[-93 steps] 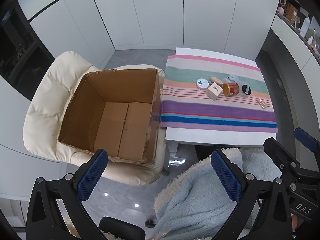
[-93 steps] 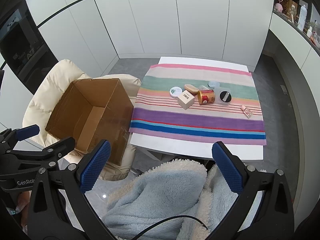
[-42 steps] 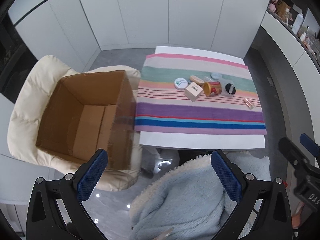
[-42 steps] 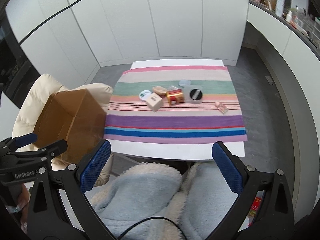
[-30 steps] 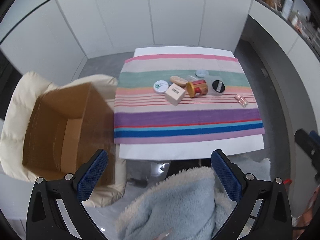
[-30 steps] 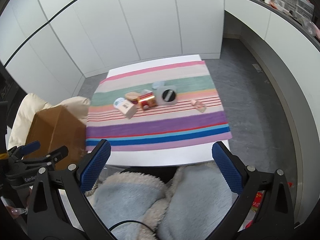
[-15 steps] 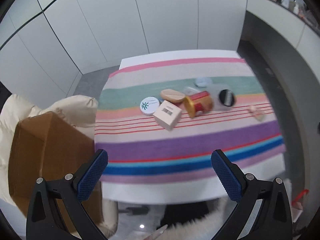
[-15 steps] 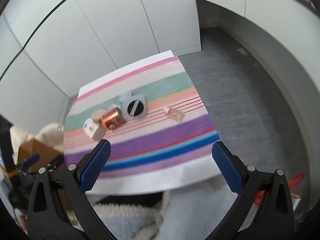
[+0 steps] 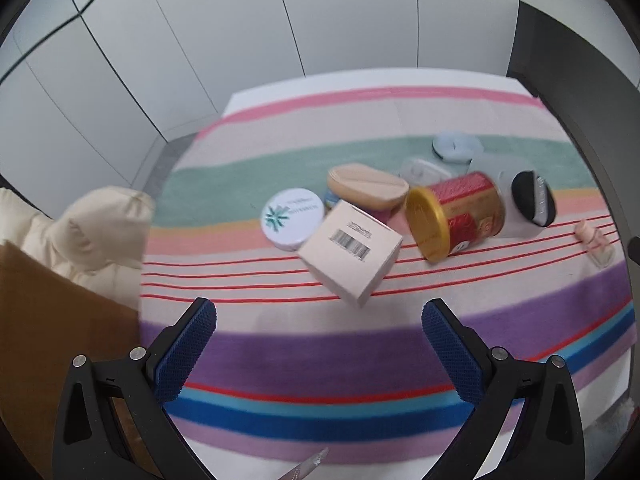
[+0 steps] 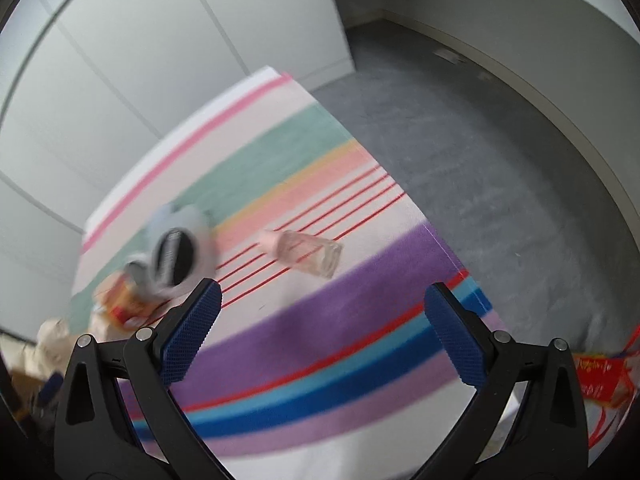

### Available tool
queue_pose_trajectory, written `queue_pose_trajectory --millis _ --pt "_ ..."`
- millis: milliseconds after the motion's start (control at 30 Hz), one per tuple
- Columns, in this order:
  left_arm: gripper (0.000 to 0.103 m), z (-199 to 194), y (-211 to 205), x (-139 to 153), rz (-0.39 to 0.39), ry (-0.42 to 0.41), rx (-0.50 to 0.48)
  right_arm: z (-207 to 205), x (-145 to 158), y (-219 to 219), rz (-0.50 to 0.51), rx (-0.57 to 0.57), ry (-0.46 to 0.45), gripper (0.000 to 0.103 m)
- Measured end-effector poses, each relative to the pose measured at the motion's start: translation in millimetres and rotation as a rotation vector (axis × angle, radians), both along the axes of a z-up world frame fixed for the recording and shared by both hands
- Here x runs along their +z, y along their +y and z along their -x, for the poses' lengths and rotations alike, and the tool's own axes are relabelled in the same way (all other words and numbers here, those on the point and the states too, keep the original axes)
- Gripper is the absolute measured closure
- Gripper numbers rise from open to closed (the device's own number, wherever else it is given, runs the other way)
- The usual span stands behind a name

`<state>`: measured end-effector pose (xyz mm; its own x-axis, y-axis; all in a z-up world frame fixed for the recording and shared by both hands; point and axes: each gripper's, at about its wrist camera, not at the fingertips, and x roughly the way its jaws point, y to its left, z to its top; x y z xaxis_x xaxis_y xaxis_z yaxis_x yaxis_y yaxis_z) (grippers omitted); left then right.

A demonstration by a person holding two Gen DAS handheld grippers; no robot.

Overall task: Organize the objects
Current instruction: 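Grasp the pink-capped clear bottle with the right tool while the left tool grasps the white barcode box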

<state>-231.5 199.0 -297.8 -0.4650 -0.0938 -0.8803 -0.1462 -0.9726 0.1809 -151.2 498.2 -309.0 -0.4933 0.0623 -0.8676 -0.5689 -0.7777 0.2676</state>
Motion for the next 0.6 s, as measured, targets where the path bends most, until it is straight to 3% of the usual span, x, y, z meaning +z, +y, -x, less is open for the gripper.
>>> queue_pose_trajectory --millis 133,333,433,500,567,600 --pt "0.000 14 0 -21 -0.021 -0.016 0.028 26 -21 -7 -0.005 -0.034 -0.031 0.000" --pt "0.000 33 -1 -34 -0.050 -0.021 0.052 59 -33 -23 -0.129 -0.062 -0.089 0.000" --pt "0.000 40 -3 -37 -0.074 -0.009 0.064 66 -47 -24 -0.136 -0.058 -0.144 0.009" --pt "0.000 45 -5 -42 -0.082 -0.010 0.074 69 -45 -29 -0.183 -0.030 -0.167 0.019" --pt "0.000 50 -5 -46 -0.077 -0.010 0.082 69 -42 -34 -0.223 0.011 -0.158 0.036" --pt "0.000 53 -4 -48 -0.071 -0.004 0.086 69 -41 -36 -0.234 0.030 -0.149 0.036"
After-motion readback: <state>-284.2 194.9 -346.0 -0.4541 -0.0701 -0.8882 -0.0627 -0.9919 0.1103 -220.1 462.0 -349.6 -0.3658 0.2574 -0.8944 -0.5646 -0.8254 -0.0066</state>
